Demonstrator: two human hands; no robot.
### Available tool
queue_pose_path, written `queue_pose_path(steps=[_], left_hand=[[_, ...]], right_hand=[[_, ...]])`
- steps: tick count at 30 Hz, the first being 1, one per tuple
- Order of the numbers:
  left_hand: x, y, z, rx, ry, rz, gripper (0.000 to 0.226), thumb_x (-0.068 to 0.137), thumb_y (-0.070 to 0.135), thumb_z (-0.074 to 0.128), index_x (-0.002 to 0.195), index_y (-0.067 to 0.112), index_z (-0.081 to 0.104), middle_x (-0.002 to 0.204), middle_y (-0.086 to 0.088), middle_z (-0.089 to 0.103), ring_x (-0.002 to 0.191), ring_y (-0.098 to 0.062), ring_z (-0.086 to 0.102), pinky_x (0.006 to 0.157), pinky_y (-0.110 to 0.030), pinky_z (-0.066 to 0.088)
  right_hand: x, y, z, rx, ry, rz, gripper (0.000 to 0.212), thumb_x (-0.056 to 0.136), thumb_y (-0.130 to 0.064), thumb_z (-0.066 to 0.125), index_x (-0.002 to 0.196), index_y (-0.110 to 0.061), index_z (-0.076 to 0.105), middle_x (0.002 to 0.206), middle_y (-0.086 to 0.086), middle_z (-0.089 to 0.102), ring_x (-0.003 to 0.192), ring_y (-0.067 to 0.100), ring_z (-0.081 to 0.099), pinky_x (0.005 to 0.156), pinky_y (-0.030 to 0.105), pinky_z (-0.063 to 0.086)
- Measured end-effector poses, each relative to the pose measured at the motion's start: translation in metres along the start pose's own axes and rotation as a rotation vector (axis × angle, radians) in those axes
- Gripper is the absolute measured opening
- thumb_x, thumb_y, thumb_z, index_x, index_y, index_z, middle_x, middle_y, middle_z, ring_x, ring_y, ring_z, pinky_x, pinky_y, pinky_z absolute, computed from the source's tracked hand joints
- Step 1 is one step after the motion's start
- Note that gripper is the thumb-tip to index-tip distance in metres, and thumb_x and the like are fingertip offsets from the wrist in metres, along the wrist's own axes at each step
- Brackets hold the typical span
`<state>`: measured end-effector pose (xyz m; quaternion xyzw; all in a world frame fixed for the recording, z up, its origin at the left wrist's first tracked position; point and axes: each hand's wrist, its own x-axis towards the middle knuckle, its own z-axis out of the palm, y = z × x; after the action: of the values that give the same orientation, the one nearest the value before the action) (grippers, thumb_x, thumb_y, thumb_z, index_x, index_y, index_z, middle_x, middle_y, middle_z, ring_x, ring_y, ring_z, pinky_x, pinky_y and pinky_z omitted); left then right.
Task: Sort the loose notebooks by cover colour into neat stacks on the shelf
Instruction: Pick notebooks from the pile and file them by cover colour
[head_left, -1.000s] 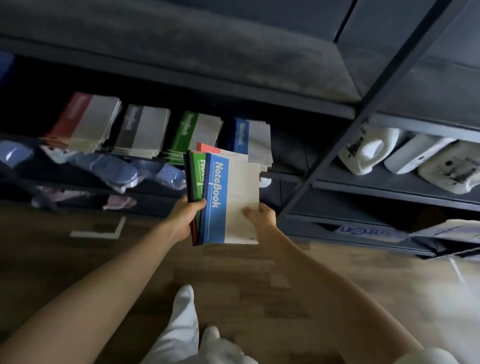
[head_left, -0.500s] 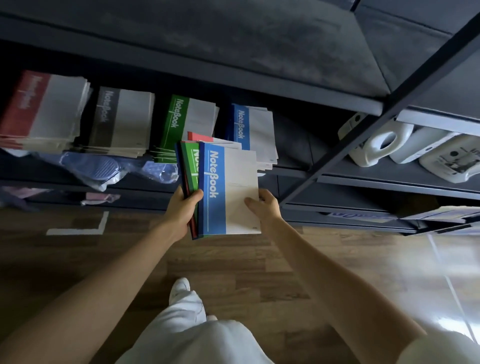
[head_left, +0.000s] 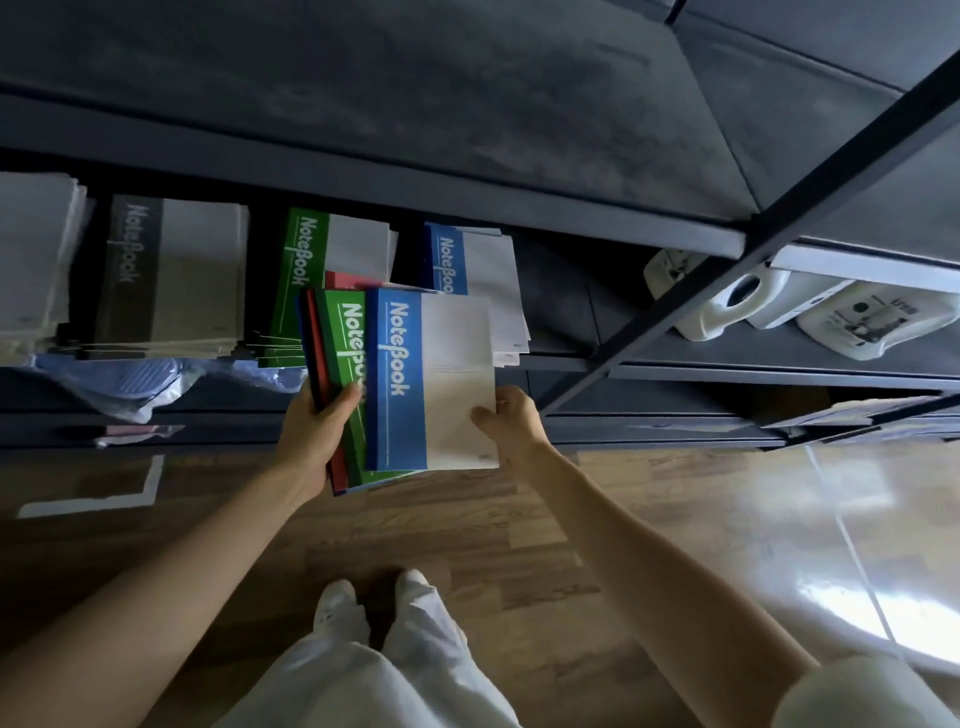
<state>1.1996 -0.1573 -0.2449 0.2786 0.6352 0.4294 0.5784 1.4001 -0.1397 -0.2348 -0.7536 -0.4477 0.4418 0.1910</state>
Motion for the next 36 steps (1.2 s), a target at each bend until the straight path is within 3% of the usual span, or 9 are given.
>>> queue_pose_path(steps=[3, 7, 11, 16, 23, 26, 28, 30, 36], left_hand=[[-0.003, 0.003, 0.002, -0.104, 0.035, -0.033, 0.011, 0.093, 0.016, 0.056, 0.095, 0.026, 0.054, 0.092, 0.005, 0.062, 0.085, -0.013, 0.059, 0.073, -0.033, 0.047], [-0.007, 0.004, -0.004, -0.124, 0.079, -0.087, 0.013, 0.091, 0.013, 0.058, 0.100, 0.022, 0.053, 0.092, 0.002, 0.062, 0.084, -0.019, 0.061, 0.080, -0.037, 0.047], [-0.013, 0.004, -0.009, -0.113, 0.143, -0.081, 0.018, 0.089, 0.004, 0.057, 0.096, 0.020, 0.053, 0.088, 0.000, 0.061, 0.080, -0.019, 0.059, 0.075, -0.034, 0.046], [-0.021, 0.005, -0.017, -0.126, 0.216, -0.068, 0.027, 0.088, -0.001, 0.058, 0.086, 0.025, 0.053, 0.086, 0.000, 0.061, 0.077, -0.015, 0.059, 0.071, -0.031, 0.045], [-0.031, 0.007, -0.015, -0.187, 0.216, -0.044, 0.025, 0.086, -0.001, 0.060, 0.098, 0.021, 0.055, 0.091, 0.000, 0.064, 0.080, -0.016, 0.062, 0.062, -0.027, 0.045], [-0.034, 0.009, -0.009, -0.218, 0.219, -0.022, 0.026, 0.086, -0.003, 0.060, 0.094, 0.022, 0.056, 0.091, 0.000, 0.065, 0.081, -0.016, 0.062, 0.063, -0.027, 0.045], [-0.034, 0.009, -0.005, -0.247, 0.228, -0.017, 0.026, 0.085, -0.003, 0.061, 0.099, 0.019, 0.057, 0.094, -0.001, 0.065, 0.082, -0.016, 0.063, 0.066, -0.028, 0.046], [-0.037, 0.008, -0.002, -0.274, 0.258, -0.012, 0.029, 0.085, -0.002, 0.062, 0.107, 0.016, 0.056, 0.095, 0.000, 0.065, 0.082, -0.016, 0.062, 0.069, -0.029, 0.047], [-0.055, 0.005, -0.010, -0.315, 0.353, 0.027, 0.033, 0.086, 0.003, 0.062, 0.114, 0.018, 0.051, 0.096, 0.003, 0.062, 0.083, -0.014, 0.060, 0.073, -0.031, 0.046]], right_hand=[[0.022, -0.001, -0.011, 0.030, 0.131, 0.033, 0.032, 0.086, -0.005, 0.056, 0.118, 0.001, 0.056, 0.106, 0.013, 0.064, 0.091, 0.026, 0.060, 0.066, 0.029, 0.048], [0.053, -0.012, -0.028, 0.108, 0.265, 0.068, 0.032, 0.087, -0.005, 0.055, 0.119, -0.008, 0.056, 0.105, 0.010, 0.063, 0.083, 0.022, 0.053, 0.058, 0.022, 0.042], [0.087, -0.029, -0.034, 0.194, 0.333, 0.136, 0.038, 0.091, -0.002, 0.048, 0.128, -0.008, 0.043, 0.123, 0.016, 0.057, 0.103, 0.030, 0.056, 0.084, 0.034, 0.044], [0.113, -0.046, -0.037, -0.146, 0.231, 0.028, 0.033, 0.089, 0.001, 0.046, 0.119, -0.004, 0.060, 0.125, 0.016, 0.059, 0.118, 0.030, 0.052, 0.096, 0.029, 0.040], [0.095, -0.040, -0.023, -0.559, 0.087, -0.064, 0.047, 0.090, -0.008, 0.047, 0.135, -0.019, 0.047, 0.145, 0.013, 0.029, 0.132, 0.032, 0.029, 0.107, 0.038, 0.032], [0.067, -0.043, -0.003, -0.445, -0.085, -0.235, 0.021, 0.097, -0.021, 0.046, 0.106, -0.010, 0.061, 0.109, 0.011, 0.058, 0.104, 0.027, 0.055, 0.087, 0.033, 0.048], [0.042, -0.049, 0.012, -0.395, -0.342, -0.134, 0.025, 0.097, -0.029, 0.044, 0.093, -0.008, 0.058, 0.084, 0.006, 0.059, 0.084, 0.023, 0.058, 0.070, 0.029, 0.048], [0.026, -0.047, 0.023, -0.334, -0.483, -0.108, 0.033, 0.091, -0.030, 0.057, 0.113, -0.007, 0.056, 0.101, 0.008, 0.063, 0.085, 0.021, 0.057, 0.070, 0.027, 0.049], [0.014, -0.047, 0.036, -0.371, -0.321, -0.250, 0.052, 0.083, -0.023, 0.068, 0.128, -0.010, 0.046, 0.121, 0.010, 0.058, 0.108, 0.027, 0.057, 0.080, 0.031, 0.051]])
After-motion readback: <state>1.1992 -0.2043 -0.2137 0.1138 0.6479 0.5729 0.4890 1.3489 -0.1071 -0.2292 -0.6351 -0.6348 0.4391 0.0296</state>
